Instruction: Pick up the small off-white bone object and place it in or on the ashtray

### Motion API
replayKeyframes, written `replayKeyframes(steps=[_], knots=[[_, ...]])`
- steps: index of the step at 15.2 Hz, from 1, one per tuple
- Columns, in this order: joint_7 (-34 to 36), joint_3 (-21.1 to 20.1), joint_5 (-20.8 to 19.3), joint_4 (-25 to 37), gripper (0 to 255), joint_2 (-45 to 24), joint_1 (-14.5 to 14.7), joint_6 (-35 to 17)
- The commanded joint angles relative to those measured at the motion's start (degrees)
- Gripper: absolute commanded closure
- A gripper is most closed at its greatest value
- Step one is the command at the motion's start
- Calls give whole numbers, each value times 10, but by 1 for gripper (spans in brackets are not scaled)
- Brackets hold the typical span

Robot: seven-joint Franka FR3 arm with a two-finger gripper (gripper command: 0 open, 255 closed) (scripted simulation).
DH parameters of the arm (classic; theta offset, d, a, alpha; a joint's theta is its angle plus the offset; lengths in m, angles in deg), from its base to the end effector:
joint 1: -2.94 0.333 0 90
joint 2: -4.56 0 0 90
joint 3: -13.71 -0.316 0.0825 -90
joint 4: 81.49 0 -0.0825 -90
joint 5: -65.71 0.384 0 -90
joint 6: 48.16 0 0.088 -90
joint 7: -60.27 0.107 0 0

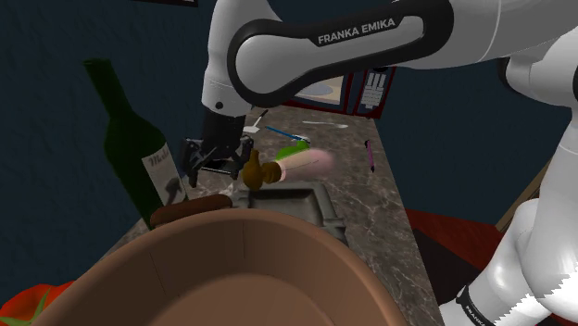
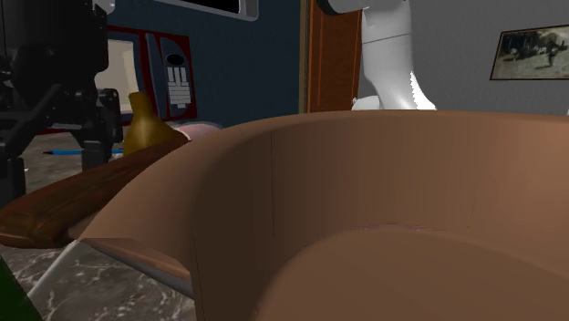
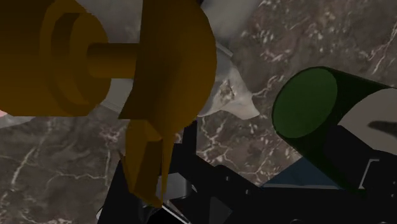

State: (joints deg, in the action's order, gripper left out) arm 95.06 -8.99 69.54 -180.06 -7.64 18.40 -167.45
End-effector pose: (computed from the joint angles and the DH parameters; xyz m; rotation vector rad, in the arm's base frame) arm 0.5089 0.3821 0.4827 -2.9292 -0.0235 -0.0702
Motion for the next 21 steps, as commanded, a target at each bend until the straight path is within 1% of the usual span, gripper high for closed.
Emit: replayKeyframes(steps=[1, 2, 3, 12, 13, 15, 16, 17, 21], knots=[[0, 0, 0, 0, 0, 0, 0, 0], [0, 0, 0, 0, 0, 0, 0, 0], [0, 0, 0, 0, 255, 0, 0, 0], [0, 0, 0, 0, 255, 0, 0, 0], [0, 0, 0, 0, 0, 0, 0, 0], [-216, -18, 22, -89, 0, 75, -29, -53], [-335, -21, 44, -130, 0, 111, -41, -79], [-399, -19, 58, -150, 0, 129, -45, -91], [-393, -19, 50, -159, 0, 110, -38, -118]])
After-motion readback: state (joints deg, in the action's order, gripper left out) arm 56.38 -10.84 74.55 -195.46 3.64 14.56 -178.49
